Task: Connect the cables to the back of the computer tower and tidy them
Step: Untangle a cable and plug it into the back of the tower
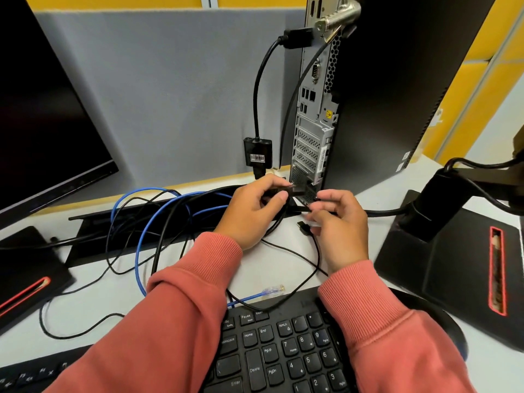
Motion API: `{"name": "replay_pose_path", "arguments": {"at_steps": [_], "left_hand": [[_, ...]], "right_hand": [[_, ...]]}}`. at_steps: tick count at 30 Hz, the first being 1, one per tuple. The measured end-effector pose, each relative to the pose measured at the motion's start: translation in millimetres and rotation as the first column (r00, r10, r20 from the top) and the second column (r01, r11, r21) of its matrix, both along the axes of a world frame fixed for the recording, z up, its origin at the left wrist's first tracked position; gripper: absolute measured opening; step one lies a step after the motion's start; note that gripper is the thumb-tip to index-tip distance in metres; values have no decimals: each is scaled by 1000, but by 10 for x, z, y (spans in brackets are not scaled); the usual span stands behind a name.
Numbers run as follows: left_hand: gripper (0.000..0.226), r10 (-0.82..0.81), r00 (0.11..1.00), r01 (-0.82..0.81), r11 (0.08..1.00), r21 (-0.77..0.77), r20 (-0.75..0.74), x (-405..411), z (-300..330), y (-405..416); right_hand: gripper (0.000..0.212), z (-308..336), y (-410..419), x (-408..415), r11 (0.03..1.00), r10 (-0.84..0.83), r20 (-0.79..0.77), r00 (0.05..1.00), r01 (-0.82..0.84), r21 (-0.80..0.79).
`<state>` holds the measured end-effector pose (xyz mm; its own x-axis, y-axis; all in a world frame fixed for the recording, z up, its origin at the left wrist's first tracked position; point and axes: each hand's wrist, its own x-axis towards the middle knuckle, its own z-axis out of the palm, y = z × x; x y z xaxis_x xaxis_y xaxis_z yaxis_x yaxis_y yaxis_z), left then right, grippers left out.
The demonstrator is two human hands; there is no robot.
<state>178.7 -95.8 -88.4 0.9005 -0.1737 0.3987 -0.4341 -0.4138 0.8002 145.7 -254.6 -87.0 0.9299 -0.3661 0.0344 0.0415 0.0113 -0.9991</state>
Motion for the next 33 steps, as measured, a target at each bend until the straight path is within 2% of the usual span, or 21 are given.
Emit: {"name": "replay_pose_path", "arguments": {"at_steps": [3,7,10,15,18,22,27,33], "left_hand": [[15,145,985,-157,979,130,96,19,-32,-8],[17,247,953,-278,941,190,173,16,-20,-57],[18,256,943,-298,934,198,212,22,-20,-103],[19,211,945,-259,950,177,249,51,-42,-142],[20,181,949,-232,955,185,258,95,-54,-165],[23,141,952,-202,956,211,271,114,-70,-176],[28,134,957,-189,961,203,257,107,-67,-149],[29,119,954,-188,953,239,275,92,-33,-135]], "right_hand": [[33,113,-60,-24,992,-105,114,988,113,-59],[30,386,-53,2,961,-208,366,907,260,-99],[27,645,4,92,929,-208,531,821,336,-156],[41,1229,75,344,845,-165,731,662,477,-240],[54,1566,120,466,820,-154,742,652,504,-273],[72,1800,211,534,803,-72,663,745,438,-404],[55,1876,6,578,797,54,677,734,377,-473],[47,1871,-10,614,824,41,718,694,383,-417]]}}
